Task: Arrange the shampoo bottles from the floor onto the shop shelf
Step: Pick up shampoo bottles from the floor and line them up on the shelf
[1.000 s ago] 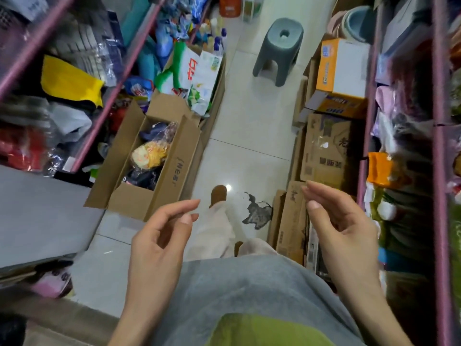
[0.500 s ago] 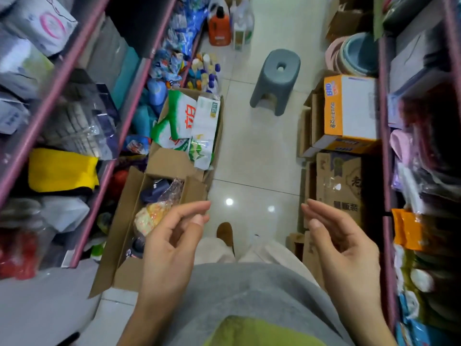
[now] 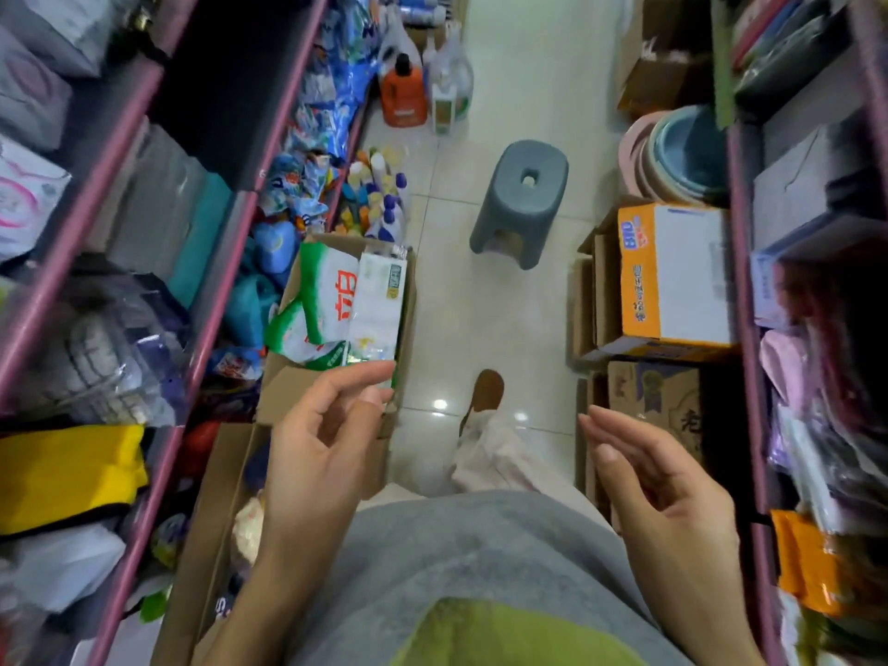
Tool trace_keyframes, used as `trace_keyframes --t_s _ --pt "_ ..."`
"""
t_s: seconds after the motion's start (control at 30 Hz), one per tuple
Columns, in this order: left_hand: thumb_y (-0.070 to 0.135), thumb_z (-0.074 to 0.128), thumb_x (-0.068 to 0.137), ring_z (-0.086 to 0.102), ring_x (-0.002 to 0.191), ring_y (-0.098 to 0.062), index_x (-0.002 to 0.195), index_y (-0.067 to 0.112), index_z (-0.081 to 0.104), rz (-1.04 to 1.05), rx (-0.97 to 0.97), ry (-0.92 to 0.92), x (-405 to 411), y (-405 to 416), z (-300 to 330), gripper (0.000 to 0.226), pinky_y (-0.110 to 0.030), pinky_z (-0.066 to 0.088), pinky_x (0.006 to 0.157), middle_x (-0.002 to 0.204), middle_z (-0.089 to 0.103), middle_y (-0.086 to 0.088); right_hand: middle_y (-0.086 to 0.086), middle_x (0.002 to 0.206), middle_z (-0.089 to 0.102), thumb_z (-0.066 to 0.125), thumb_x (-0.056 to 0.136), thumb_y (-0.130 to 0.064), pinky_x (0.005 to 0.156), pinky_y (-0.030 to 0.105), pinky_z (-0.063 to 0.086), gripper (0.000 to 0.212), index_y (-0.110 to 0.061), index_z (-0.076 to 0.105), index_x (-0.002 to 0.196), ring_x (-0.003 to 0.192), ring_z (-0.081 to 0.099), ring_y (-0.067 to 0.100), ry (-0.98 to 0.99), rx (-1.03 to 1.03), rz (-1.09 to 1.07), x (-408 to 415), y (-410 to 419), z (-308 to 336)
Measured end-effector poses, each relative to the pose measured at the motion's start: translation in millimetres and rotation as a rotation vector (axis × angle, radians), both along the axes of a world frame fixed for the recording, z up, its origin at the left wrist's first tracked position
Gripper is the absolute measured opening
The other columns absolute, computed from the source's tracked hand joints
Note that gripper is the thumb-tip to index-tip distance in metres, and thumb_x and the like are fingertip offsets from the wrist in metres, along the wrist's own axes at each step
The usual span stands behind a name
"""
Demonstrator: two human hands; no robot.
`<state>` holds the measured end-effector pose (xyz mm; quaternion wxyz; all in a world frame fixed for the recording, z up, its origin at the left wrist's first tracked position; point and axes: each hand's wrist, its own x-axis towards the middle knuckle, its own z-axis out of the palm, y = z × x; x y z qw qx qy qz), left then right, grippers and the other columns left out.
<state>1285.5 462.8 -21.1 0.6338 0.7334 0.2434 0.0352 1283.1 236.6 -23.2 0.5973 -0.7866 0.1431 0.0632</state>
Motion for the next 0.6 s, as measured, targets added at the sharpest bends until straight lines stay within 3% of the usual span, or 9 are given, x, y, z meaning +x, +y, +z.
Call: trace_keyframes --t_s 0.07,0.27,0.37,0.5,0.6 --pt "0.007 0.054 0.093 0.066 0.093 -0.021 0.101 0.02 0.07 0.01 0.01 -0.004 42 -7 0 0.022 -0.032 0.053 0.083 0.095 0.071 0.002 -0.016 0.103 0.072 0.059 0.089 -0.005 0.082 0.009 0.05 0.033 -0.034 0.067 0.103 0.099 0.066 -0.002 -0.003 -0.004 0.016 40 -9 -2" --pt "0.006 0.054 0.092 0.067 0.091 -0.015 0.1 0.02 0.071 0.007 -0.038 -0.027 150 -28 6 0.023 -0.02 0.053 0.075 0.093 0.072 0.002 -0.016 0.104 0.072 0.058 0.088 -0.001 0.08 0.006 0.048 0.035 -0.029 0.068 0.106 0.1 0.066 0.0 -0.014 0.001 0.057 152 -31 1" --pt "0.005 0.054 0.092 0.067 0.088 -0.016 0.099 0.021 0.071 0.022 -0.052 0.001 188 -35 5 0.024 -0.019 0.053 0.07 0.093 0.073 0.004 -0.015 0.104 0.072 0.059 0.089 -0.003 0.082 0.007 0.048 0.033 -0.029 0.068 0.106 0.101 0.066 0.0 0.006 -0.006 0.093 196 -35 1" --pt "0.014 0.061 0.088 0.067 0.093 -0.014 0.098 0.023 0.071 0.042 -0.067 0.027 226 -32 3 0.016 -0.018 0.054 0.075 0.096 0.072 0.004 -0.016 0.106 0.071 0.059 0.09 -0.008 0.083 0.008 0.048 0.031 -0.032 0.068 0.106 0.102 0.065 0.0 0.026 -0.01 0.135 252 -28 5" --pt "0.007 0.058 0.091 0.068 0.094 -0.011 0.098 0.021 0.071 0.052 -0.077 0.05 255 -25 -2 0.021 -0.013 0.052 0.073 0.097 0.073 0.006 -0.017 0.107 0.071 0.058 0.09 -0.009 0.083 0.01 0.051 0.029 -0.031 0.067 0.108 0.1 0.065 -0.001 0.027 -0.008 0.158 299 -17 6"
